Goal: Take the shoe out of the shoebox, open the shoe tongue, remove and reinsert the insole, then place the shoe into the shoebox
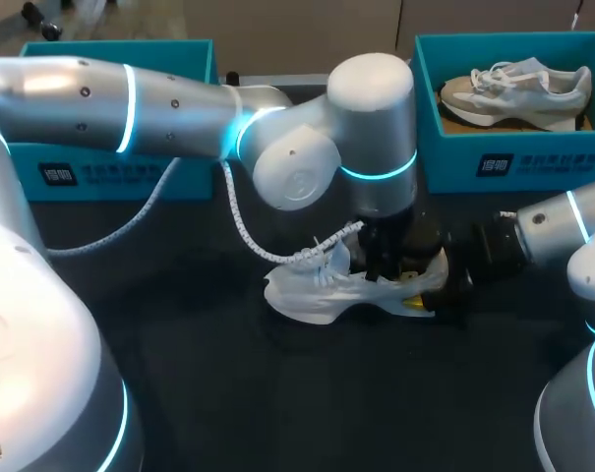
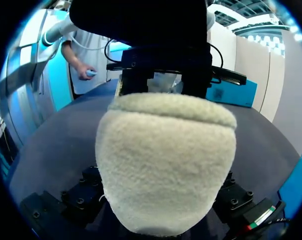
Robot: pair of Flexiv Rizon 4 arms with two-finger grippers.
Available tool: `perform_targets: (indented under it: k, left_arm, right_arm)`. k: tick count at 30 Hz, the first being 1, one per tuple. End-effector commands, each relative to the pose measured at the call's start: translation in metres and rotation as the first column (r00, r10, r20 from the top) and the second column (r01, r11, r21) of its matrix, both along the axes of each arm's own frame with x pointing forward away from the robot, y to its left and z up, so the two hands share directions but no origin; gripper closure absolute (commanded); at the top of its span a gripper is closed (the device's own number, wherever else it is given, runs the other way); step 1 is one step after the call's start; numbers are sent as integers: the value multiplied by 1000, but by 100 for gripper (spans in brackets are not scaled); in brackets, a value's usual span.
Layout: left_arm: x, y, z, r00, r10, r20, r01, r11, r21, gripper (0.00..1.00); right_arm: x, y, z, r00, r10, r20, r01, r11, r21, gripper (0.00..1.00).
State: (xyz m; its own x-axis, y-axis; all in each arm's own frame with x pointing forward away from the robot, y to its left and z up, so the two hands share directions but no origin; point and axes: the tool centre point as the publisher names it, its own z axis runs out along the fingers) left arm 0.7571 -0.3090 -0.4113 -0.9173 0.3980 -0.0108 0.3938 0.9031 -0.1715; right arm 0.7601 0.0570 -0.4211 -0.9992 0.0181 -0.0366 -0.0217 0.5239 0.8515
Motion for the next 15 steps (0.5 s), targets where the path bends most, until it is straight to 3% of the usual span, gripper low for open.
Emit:
perform_targets:
  k: [1, 15]
  left_arm:
    - [0, 5, -45, 999, 5, 45, -5, 1000, -2, 58]
    - [22, 2, -59, 984, -16, 176, 19, 1000, -12, 58]
  right_arm:
    - [-2, 3, -3, 1000, 0, 0, 0, 1000, -3, 100]
    - [-2, 3, -3, 1000, 0, 0, 0, 1000, -3, 100]
